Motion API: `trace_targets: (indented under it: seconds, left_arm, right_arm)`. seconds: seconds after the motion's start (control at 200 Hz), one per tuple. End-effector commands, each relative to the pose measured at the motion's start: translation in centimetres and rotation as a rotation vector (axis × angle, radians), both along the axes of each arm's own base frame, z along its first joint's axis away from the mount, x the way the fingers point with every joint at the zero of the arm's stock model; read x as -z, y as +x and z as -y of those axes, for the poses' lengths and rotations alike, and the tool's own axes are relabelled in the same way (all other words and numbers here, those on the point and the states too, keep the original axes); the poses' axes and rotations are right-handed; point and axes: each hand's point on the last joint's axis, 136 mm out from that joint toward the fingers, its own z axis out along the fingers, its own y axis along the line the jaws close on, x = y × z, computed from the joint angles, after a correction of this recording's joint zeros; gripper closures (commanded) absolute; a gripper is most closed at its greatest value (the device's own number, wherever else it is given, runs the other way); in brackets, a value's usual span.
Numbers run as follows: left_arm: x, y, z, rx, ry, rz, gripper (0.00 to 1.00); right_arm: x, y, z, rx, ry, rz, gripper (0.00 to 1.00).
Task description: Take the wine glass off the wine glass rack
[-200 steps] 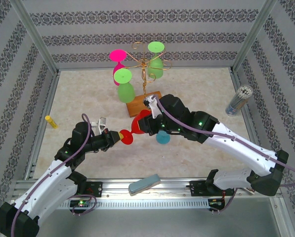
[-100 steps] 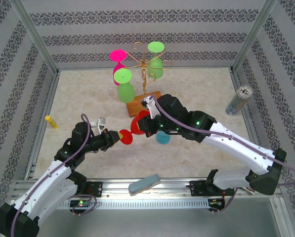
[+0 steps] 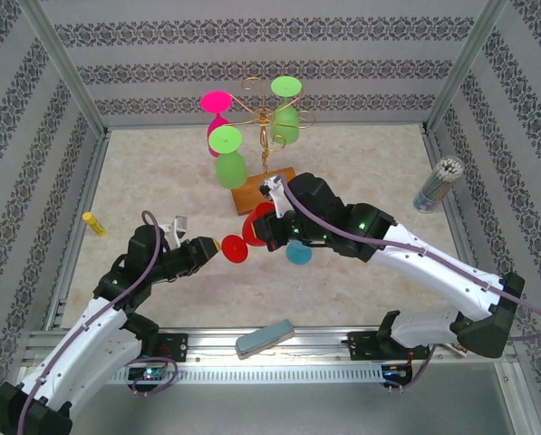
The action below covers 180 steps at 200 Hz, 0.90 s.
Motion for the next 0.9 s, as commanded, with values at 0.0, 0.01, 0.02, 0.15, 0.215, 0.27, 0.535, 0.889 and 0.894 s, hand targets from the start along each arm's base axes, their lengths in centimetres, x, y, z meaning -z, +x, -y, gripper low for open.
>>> trace_targets:
  seconds: [0.0, 0.01, 0.02, 0.15, 0.215, 0.27, 0.535, 0.889, 0.894]
  left_arm:
    - [0.0, -0.1, -2.3, -0.058, 0.140, 0.000, 0.58]
    - [0.0, -0.2, -2.5, -0.062, 0.151, -0.002, 0.58]
    - [0.1, -0.2, -2.6, -0.066, 0.163, -0.007, 0.58]
    - [0.6, -0.6, -4.9, -0.107, 0.320, -0.040, 0.59]
    - [0.6, -0.6, -5.6, -0.116, 0.367, -0.047, 0.59]
    - [0.6, -0.6, -5.9, -0.116, 0.395, -0.050, 0.59]
    - [-0.3, 0.0, -7.1, -0.117, 0.509, -0.016, 0.59]
    - [-0.9, 0.3, -7.5, -0.116, 0.542, 0.013, 0.58]
    - [-0.9, 0.3, -7.5, -0.116, 0.542, 0.013, 0.58]
  right_arm:
    - [1.1, 0.4, 0.0, 0.032, -0.036, -0.010, 1.00]
    - [1.1, 0.4, 0.0, 0.032, -0.037, -0.010, 1.00]
    - [1.2, 0.4, 0.0, 0.030, -0.041, -0.010, 1.00]
    - [2.0, 0.0, -0.6, 0.031, -0.084, 0.006, 1.00]
    - [2.5, -0.2, -0.9, 0.029, -0.108, 0.012, 1.00]
    - [3.0, -0.3, -1.3, 0.028, -0.134, 0.021, 1.00]
    - [5.8, -0.3, -2.2, 0.038, -0.290, 0.068, 1.00]
    - [8.0, 0.7, -1.9, 0.076, -0.420, 0.114, 1.00]
    - [8.0, 0.7, -1.9, 0.078, -0.422, 0.115, 1.00]
